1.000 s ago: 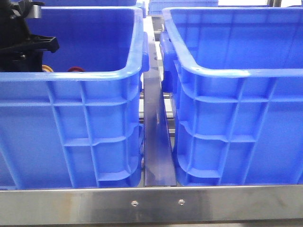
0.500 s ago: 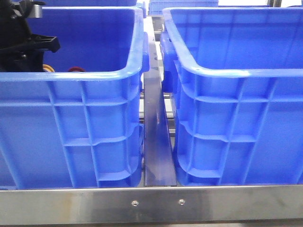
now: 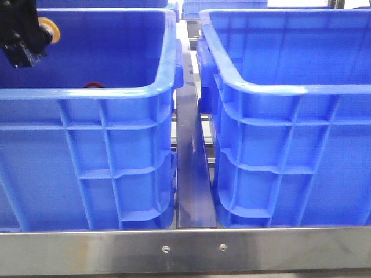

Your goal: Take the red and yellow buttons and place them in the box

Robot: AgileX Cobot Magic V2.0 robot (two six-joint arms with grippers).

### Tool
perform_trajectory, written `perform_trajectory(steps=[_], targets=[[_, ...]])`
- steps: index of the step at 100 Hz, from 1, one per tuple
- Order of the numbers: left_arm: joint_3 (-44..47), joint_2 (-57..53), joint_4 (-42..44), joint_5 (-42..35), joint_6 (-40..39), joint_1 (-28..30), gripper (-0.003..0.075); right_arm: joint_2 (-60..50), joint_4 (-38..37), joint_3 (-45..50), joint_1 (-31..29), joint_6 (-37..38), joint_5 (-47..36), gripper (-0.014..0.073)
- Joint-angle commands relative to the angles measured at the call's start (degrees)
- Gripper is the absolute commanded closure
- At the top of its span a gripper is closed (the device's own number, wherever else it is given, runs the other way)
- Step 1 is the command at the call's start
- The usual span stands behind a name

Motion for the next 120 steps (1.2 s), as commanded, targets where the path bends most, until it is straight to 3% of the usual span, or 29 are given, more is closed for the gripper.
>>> perform_trajectory(steps=[1,12,33,71,120], targets=[[0.4,-5.2,-1.9,-3.2,0.8,-2.0,0.0605,-1.1,0.2,0.3,-0.2,-0.4,-5.2,0.0696],[2.6,-8.1,-2.8,-3.9,0.8,-4.7,0.0605,-1.1,0.2,0.0,-0.2,-0.4,-4.5,0.0696],[3.5,-12.0,-3.0,-5.1,1.5,-12.4,0.0605,-1.1,0.2,-3.4,-0.2,-0.4,4.9,0.0696],[3.5,-12.8,-7.3,-8.2,12.8,-29.4,0.0605,2.0,0.2,-13.6,-0.2,-0.4,17.4,0.0696],[3.5,-12.8,-7.3,-8.9,14.3,-31.9,0.0605,19.9,2.6,-32.8,-0.2,-0.4,31.5,0.068]])
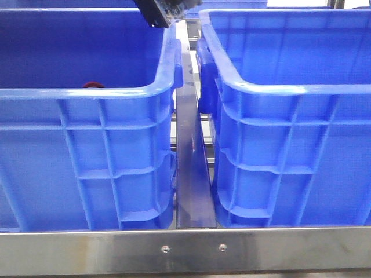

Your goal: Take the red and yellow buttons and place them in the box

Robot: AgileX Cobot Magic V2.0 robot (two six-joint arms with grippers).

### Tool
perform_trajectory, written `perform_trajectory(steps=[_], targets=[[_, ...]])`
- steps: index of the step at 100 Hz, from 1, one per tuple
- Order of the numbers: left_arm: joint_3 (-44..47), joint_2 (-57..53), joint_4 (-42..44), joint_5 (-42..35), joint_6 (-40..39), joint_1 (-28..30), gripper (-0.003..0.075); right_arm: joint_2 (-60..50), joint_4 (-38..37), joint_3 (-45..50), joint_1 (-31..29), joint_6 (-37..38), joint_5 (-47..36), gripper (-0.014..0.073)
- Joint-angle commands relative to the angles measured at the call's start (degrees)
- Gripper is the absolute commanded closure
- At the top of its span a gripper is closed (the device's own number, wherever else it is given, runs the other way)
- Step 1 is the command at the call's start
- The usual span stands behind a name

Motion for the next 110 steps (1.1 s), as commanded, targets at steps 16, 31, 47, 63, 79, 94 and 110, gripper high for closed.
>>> perform_trajectory(steps=[16,31,47,63,79,94,110], targets=[[-1.6,-2.1,-1.1,-3.6,0.2,-0.6,0.0605,11.2,1.1,-10.3,-0.2,-0.4,2.0,0.0441],[-1.6,-2.1,-1.1,-3.6,0.2,-0.6,0.0605,16.8,1.1,-14.4,-0.2,-0.5,2.8,0.0118],[-1.6,-2.1,-1.1,-3.6,0.2,-0.6,0.0606,21.7,2.9,-17.3,-0.2,-0.5,3.5,0.0057],[-1.6,-2.1,-1.1,-3.3,0.2,-0.6,0.0605,26.4,12.9,-21.5,0.0,-1.8,6.5,0.0057],[-1.6,-2.1,-1.1,-3.0,0.2,-0.6,0.0605,31.1,30.9,-25.4,0.1,-9.1,9.7,0.009],[-1.6,-2.1,-1.1,-3.0,0.2,-0.6,0.0605,37.0,50.8,-28.2,0.1,-20.2,14.2,0.012],[-1.6,-2.1,-1.1,-3.0,0.2,-0.6,0.0605,42.6,69.2,-29.9,0.1,-30.3,17.8,0.0118]])
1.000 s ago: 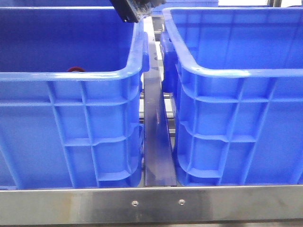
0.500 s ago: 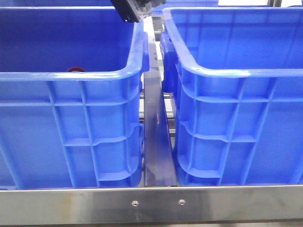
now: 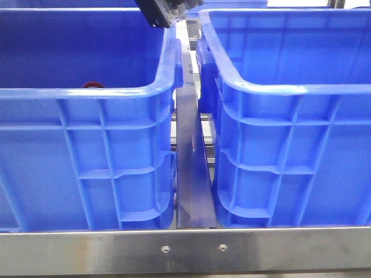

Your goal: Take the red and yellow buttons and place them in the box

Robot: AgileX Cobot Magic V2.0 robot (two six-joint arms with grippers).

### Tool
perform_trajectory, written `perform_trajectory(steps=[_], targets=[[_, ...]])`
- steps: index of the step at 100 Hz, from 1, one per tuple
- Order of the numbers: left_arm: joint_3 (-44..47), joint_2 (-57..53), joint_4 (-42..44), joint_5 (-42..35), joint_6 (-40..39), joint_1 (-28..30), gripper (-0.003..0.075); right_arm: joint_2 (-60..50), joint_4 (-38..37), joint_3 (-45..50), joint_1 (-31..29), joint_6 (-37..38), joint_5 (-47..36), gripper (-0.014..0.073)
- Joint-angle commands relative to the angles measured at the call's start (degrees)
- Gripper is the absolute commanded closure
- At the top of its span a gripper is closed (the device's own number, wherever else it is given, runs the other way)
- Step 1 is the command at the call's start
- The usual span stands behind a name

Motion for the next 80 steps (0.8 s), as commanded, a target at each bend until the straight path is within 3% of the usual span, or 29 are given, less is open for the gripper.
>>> perform_trajectory(steps=[1,13,26,80], targets=[[-1.6,-2.1,-1.1,-2.9,-0.1,-0.4,0.0606,2.3,13.4,-2.7,0.0,-7.3,0.1,0.0117],[-1.6,-2.1,-1.1,-2.9,-0.1,-0.4,0.0605,5.4,23.4,-2.9,1.3,-14.0,0.7,0.0067],[-1.6,-2.1,-1.1,-2.9,-0.1,-0.4,0.0605,8.4,25.8,-2.9,4.8,-15.6,0.6,-0.0022],[-1.6,-2.1,-1.7,-2.9,-0.1,-0.4,0.0606,16.7,30.5,-2.9,17.6,-16.8,-2.3,-0.0017]])
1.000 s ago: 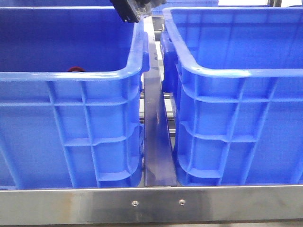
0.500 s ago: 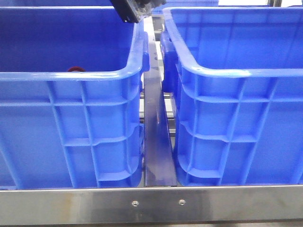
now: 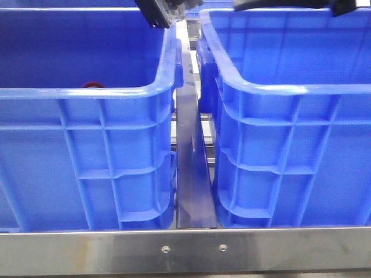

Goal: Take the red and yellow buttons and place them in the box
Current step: 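Grasp the yellow button with the right gripper and open the left gripper, then lower the yellow button into the empty bin and open the right gripper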

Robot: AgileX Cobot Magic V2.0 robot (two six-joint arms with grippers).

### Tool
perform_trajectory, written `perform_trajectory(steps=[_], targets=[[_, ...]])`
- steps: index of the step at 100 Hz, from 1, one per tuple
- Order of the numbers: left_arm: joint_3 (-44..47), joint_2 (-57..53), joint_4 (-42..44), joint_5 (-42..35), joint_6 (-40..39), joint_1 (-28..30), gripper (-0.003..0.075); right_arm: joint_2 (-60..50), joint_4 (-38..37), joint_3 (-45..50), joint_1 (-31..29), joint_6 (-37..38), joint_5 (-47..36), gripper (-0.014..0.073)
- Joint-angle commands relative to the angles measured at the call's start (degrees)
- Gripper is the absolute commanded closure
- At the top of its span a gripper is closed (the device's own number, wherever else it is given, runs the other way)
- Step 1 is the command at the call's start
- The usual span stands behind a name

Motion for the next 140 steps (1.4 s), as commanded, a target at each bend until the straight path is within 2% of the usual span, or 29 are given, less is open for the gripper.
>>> perform_trajectory(steps=[1,24,31,48,55,62,67,72,84,89,99,117,130,140], targets=[[-1.6,-2.1,-1.7,-3.0,-0.1,-0.4,0.0605,-0.6,5.3,-2.1,0.9,-1.5,-0.6,-0.0017],[-1.6,-2.1,-1.7,-3.0,-0.1,-0.4,0.0605,0.8,9.5,-2.1,2.0,-5.1,-1.4,-0.0001],[-1.6,-2.1,-1.7,-3.0,-0.1,-0.4,0.0605,0.8,10.0,-2.1,2.0,-5.3,-1.8,0.007],[-1.6,-2.1,-1.7,-3.0,-0.1,-0.4,0.0605,0.8,10.1,-2.1,2.0,-5.3,-1.7,0.0343],[-1.6,-2.1,-1.7,-3.0,-0.1,-0.4,0.0603,0.8,10.1,-2.1,2.0,-5.3,-1.4,0.0395],[-1.6,-2.1,-1.7,-3.1,-0.1,-0.4,0.0591,0.8,10.1,-2.1,2.0,-5.3,-1.1,0.0391],[-1.6,-2.1,-1.7,-3.0,0.1,-0.4,0.0553,0.8,10.1,-2.1,2.0,-5.3,-1.1,0.0392],[-1.6,-2.1,-1.7,-2.9,0.2,-0.4,0.0482,0.8,10.1,-2.1,2.0,-5.3,-1.0,0.0391],[-1.6,-2.1,-1.7,-2.8,0.2,-0.4,0.0254,0.8,10.1,-2.1,2.0,-5.3,-0.9,0.0391],[-1.6,-2.1,-1.7,-2.8,0.2,-0.4,0.0201,0.6,10.1,-2.1,2.0,-5.3,-1.4,0.0391],[-1.6,-2.1,-1.7,-2.8,0.2,-0.4,0.0195,0.1,10.1,-2.1,0.6,-5.9,-2.3,0.0391],[-1.6,-2.1,-1.7,-2.8,0.2,-0.4,0.0195,-2.4,9.3,-2.1,-7.0,-12.8,-2.7,0.0391],[-1.6,-2.1,-1.7,-2.8,0.2,-0.4,0.0195,-4.0,8.1,-2.1,-12.6,-21.3,-7.5,0.0391],[-1.6,-2.1,-1.7,-2.8,0.2,-0.4,0.0195,-4.1,5.4,-2.0,-13.6,-28.8,-13.5,0.0391]])
